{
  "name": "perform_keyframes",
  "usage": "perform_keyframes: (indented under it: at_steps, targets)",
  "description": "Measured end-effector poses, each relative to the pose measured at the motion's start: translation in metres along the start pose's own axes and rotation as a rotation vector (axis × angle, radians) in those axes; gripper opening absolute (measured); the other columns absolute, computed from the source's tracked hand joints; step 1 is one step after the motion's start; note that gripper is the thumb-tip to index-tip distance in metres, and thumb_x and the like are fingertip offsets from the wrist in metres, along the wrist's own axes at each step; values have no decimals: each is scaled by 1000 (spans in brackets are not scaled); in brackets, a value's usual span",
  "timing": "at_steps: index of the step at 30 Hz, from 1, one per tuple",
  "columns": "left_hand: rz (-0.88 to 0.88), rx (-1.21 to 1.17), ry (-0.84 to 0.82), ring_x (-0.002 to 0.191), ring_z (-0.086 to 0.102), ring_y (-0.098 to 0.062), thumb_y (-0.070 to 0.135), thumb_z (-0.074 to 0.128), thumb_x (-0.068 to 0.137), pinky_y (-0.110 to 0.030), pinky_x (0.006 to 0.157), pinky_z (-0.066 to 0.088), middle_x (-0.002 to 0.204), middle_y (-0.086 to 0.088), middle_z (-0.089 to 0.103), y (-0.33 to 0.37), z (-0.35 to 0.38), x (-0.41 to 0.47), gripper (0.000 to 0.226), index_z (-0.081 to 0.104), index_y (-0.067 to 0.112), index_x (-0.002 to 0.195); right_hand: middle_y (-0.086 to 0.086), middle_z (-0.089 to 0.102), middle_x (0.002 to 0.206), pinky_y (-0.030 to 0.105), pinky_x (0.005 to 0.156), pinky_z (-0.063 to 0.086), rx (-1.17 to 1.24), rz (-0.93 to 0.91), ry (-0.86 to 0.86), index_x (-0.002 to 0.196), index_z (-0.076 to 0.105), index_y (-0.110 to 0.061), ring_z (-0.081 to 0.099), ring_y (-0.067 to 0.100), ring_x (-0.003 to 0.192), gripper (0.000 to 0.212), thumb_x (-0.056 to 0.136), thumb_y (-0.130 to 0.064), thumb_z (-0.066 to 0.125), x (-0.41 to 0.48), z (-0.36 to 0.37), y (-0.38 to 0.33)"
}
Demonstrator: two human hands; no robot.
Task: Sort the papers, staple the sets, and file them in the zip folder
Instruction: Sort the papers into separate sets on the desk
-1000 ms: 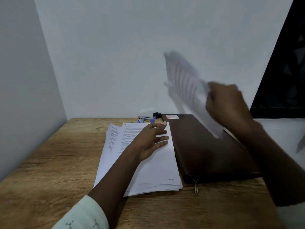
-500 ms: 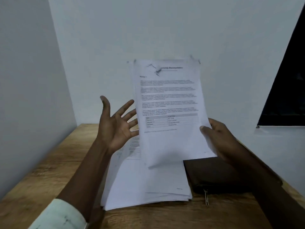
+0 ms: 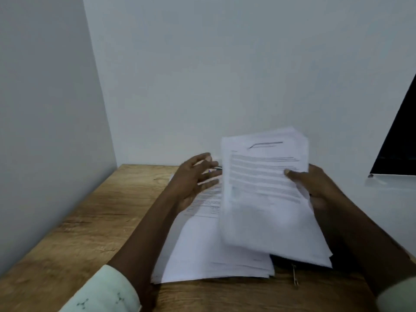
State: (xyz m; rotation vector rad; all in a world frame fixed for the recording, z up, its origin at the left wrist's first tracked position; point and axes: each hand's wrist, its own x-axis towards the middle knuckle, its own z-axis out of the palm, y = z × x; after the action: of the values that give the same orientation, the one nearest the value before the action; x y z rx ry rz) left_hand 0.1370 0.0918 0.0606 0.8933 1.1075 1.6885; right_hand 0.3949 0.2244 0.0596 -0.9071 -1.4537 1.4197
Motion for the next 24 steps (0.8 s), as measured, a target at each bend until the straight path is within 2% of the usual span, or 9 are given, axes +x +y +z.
perform_keyframes:
  at_steps: [3,6,7,8,10,11,14,18,24]
  targets:
    - [105,197,369,87,68,-27,9,63,94,-36,84,58,106,-17,66,10,-51,11,16,65,8,110,5,76,101,27,64,60,232,86,-39,132,55,1,74,14,78,47,86,-2,64,-8,-24,-7]
    - [71,372,431,81,66,-25,4,64,92,-38,84,57,103,-18,66,5,-88,12,19,66,5,111,1,71,59,19,38,49,136,184,-101,130,49,9,66,8,46,127,14,-17,95,-15,-36,-2]
    - [41,390,400,80,65,-24,3,65,91,-37,84,57,99,-16,66,1,-91,13,19,67,3,110,4,73,64,22,41,52,121,206,-105,136,45,8,69,12,51,140,11,-28,97,-11,-39,4]
    - [25,412,376,79,65,-23,3,66,90,-36,83,56,96,-15,67,-4,-90,15,17,68,3,108,7,77,82,26,48,57,138,204,-122,141,44,1,74,15,64,126,32,-33,97,-2,-41,11]
    - [48,571,380,75,63,-18,6,70,87,-32,76,55,91,-10,69,-14,-86,20,13,72,6,100,9,69,121,31,65,61,223,173,-110,142,49,-12,72,22,97,58,87,-16,67,9,-40,19]
    - [69,701,393,73,61,-15,9,71,86,-26,70,51,89,-7,71,-19,-85,24,11,74,9,97,9,65,129,32,70,61,219,172,-100,140,51,-14,68,25,107,45,96,-9,53,10,-38,19]
    - [45,1019,388,81,62,-8,19,74,85,-11,59,39,95,-1,74,-27,-79,36,10,77,11,90,9,63,132,35,84,57,239,150,-101,139,52,-13,62,29,118,41,99,-4,45,15,-37,27]
    - [-65,1316,442,120,50,-24,47,78,79,-33,91,45,120,-5,57,-37,-79,45,33,74,21,99,8,66,128,34,85,55,204,116,-75,134,55,-12,65,25,112,38,99,-3,44,18,-37,31]
    - [-31,1100,482,107,60,-27,20,81,79,-31,76,46,122,-14,62,-41,-87,42,43,62,14,117,4,67,127,26,73,60,160,82,-151,134,55,-13,69,18,107,40,97,-1,45,16,-18,24]
